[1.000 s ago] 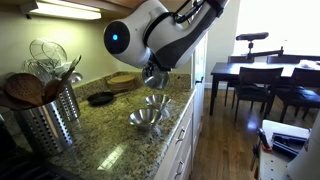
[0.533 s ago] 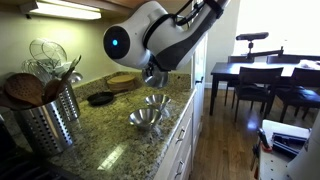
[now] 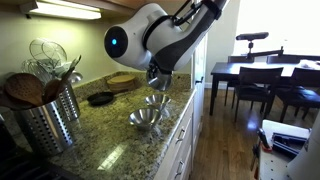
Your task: Empty the bowl at the back into the bowl on the right
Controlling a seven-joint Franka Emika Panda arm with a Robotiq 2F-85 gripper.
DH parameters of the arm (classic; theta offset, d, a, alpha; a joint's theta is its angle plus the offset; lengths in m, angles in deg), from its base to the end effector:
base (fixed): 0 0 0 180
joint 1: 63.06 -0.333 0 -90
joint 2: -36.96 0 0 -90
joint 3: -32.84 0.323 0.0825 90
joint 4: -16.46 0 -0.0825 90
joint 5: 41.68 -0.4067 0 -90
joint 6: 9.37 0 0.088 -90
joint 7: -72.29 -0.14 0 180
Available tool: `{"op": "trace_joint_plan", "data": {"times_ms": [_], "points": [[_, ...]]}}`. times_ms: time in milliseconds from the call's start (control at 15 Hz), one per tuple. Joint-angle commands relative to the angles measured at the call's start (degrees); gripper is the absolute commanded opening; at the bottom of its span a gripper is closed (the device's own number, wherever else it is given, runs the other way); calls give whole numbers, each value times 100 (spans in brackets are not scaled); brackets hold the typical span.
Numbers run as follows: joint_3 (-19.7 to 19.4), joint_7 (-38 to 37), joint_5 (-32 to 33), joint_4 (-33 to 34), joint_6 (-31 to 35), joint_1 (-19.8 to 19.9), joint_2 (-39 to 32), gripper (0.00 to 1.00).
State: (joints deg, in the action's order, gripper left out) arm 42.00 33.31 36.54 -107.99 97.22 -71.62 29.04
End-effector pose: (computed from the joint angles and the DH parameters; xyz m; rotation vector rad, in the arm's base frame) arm 0.5652 0.0678 0.3268 1.9051 0.3900 0.2544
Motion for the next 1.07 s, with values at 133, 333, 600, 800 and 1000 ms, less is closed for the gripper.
{"op": "trace_joint_plan", "data": {"times_ms": [133, 333, 600, 800, 1000], "points": [[-272, -179, -887, 179, 333, 302, 227, 8], [-415, -120, -1638, 366, 801, 471, 232, 8], [-562, -81, -2556, 588, 1477, 606, 164, 8], [-650, -68, -3042, 714, 1830, 626, 120, 8], [-725, -15, -3466, 810, 2144, 622, 68, 8]]}}
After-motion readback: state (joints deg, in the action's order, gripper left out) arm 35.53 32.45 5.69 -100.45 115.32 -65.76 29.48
